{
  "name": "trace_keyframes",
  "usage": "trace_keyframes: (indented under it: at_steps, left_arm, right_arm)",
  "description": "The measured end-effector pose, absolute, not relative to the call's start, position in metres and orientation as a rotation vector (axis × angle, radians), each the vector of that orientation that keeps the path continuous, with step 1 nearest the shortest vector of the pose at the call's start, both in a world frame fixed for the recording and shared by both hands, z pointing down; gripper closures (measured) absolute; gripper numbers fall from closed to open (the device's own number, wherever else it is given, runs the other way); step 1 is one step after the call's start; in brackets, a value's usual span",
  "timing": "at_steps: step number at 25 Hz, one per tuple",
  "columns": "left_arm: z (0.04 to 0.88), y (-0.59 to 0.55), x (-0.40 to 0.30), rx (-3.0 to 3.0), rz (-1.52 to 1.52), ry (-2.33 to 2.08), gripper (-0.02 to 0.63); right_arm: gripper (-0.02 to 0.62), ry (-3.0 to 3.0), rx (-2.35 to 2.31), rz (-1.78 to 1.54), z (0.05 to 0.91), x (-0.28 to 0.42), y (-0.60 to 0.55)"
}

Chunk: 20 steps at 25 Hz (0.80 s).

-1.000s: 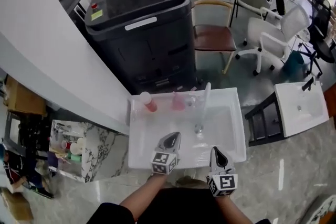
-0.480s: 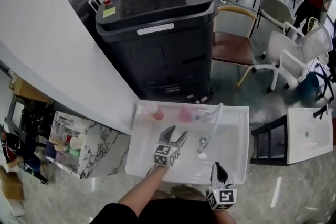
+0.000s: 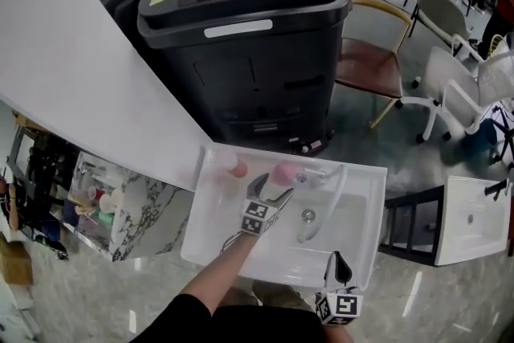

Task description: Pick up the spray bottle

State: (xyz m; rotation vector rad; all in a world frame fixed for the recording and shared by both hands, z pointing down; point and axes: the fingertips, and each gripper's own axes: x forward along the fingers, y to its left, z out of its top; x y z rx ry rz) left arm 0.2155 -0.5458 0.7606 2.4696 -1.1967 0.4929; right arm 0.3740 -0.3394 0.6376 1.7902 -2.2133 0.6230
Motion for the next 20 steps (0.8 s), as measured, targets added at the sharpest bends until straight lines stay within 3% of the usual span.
trace_keyframes:
  at_steps: [16,20]
  left_arm:
    - [0.795,-0.584,0.23,2.463,0.478,-1.267,0.222]
    - [0.788,-0.585,0.234,2.509,0.527,-1.259,0.253]
  right_arm:
    - [0.597,-2.106,1.781,0.725,0.661,0.391,-0.304]
    - [0.597,-2.099,1.794,0.717,0.659,0.393,-0.294]
